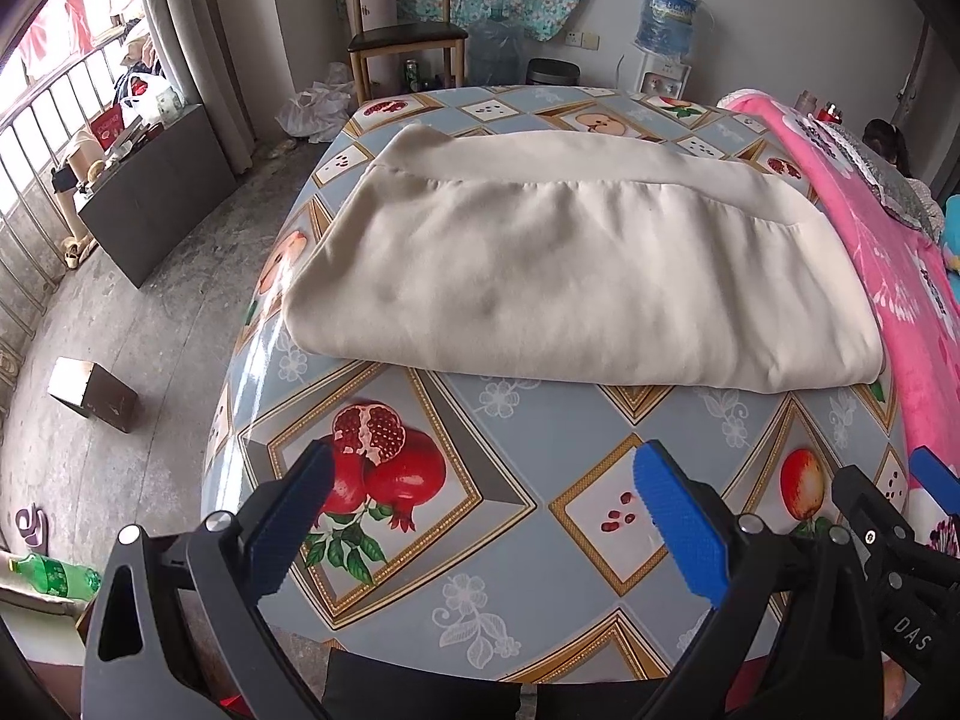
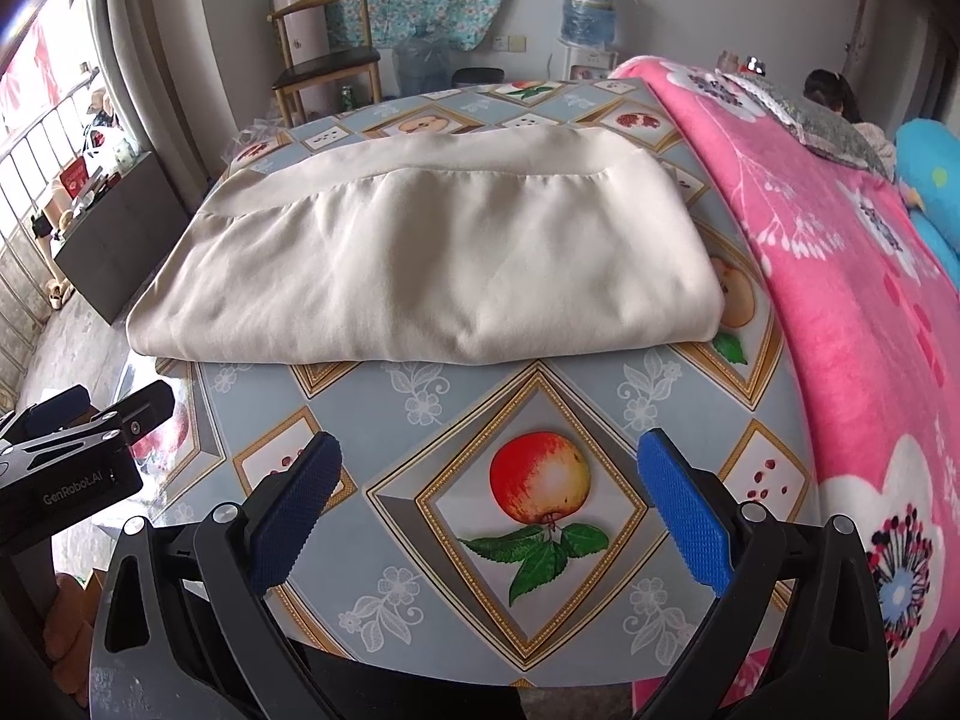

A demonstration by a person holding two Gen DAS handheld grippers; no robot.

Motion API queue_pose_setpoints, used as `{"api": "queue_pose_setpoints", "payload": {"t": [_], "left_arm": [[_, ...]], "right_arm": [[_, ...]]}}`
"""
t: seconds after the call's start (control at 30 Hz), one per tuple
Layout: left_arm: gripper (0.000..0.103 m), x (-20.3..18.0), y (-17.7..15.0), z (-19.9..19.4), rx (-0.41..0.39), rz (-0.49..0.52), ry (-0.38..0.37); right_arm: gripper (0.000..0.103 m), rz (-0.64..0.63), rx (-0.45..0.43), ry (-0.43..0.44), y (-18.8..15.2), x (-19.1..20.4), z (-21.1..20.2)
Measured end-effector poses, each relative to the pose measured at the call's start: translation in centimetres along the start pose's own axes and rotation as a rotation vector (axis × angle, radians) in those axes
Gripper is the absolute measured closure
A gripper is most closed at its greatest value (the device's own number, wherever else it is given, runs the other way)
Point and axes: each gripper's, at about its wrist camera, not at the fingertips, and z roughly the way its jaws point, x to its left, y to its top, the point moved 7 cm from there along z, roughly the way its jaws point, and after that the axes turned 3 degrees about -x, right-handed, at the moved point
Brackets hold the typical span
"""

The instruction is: Fold large clothes

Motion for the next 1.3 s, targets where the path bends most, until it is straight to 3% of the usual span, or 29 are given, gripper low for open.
{"api": "queue_pose_setpoints", "payload": {"t": [1.3], "left_arm": [[0.005, -0.46, -0.40, -0.17, 0.008, 0.017, 0.001]], "right_arm": [[0.007, 0.020, -0.006, 0.002, 0.17, 0.13, -0.69]]}}
